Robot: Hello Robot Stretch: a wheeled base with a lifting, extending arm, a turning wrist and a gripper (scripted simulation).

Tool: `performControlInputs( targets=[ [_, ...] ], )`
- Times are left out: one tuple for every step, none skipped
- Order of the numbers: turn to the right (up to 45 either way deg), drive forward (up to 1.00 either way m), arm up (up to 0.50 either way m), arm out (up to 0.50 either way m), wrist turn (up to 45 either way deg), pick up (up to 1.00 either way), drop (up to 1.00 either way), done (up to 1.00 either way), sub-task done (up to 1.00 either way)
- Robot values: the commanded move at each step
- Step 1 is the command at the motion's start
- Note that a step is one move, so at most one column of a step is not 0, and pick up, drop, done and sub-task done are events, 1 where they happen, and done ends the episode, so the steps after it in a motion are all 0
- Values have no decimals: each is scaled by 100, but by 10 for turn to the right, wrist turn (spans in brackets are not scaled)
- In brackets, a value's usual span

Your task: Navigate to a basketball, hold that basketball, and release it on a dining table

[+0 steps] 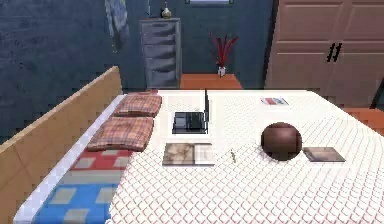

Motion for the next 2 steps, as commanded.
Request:
performControlInputs(
  targets=[
    [450,0,0,0,0,0,0,0,0],
    [0,20,0,0,0,0,0,0,0]
  ],
)
